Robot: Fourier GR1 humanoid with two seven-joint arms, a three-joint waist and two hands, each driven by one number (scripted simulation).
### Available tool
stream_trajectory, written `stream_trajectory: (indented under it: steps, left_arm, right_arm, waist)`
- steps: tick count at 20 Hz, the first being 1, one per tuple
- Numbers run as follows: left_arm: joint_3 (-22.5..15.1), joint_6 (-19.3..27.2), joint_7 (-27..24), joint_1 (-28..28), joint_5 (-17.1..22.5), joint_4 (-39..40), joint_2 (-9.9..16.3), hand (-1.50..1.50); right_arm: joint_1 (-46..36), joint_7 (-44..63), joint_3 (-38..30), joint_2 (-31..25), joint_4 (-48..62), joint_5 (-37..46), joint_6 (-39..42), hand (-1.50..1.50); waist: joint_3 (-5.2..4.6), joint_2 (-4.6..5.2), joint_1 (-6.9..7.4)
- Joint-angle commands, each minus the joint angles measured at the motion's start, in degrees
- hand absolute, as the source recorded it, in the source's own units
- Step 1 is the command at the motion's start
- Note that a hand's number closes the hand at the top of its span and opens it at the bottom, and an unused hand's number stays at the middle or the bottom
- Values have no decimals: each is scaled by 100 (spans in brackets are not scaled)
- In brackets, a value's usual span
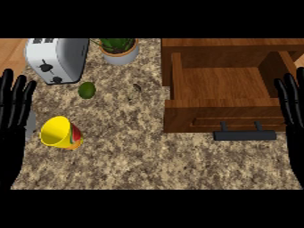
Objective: Pick up the cup, place it into the drawer and close the drawer
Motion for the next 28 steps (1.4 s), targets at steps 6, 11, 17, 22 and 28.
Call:
stream_trajectory:
  steps: [6, 11, 17, 22, 28]
  left_arm:
    - [935, -2573, -458, 4, 2643, 427, 1383, -150]
    - [1439, -2967, 256, 37, 4000, 1824, 1573, -150]
    - [1669, -3729, -316, -460, 3261, 3592, 1798, -150]
    - [1855, -4062, -722, -1137, 2857, 5090, 1995, -150]
    - [1642, -4137, -2202, -1093, 1354, 6177, 1742, -150]
  right_arm:
    - [28, 126, -52, -9, -182, 15, -45, -150]
    - [152, 464, -26, -302, 384, -455, 554, -150]
    - [-424, 231, -205, -321, 1203, -386, 607, -150]
    - [-930, 477, -114, -186, 1252, -255, 426, -150]
    - [-968, 578, -394, -412, 1109, -504, 649, -150]
  waist:
    - [-94, 73, 62]
    - [-73, 98, 44]
    - [-70, 99, 35]
    - [-72, 97, 28]
    - [-74, 92, 17]
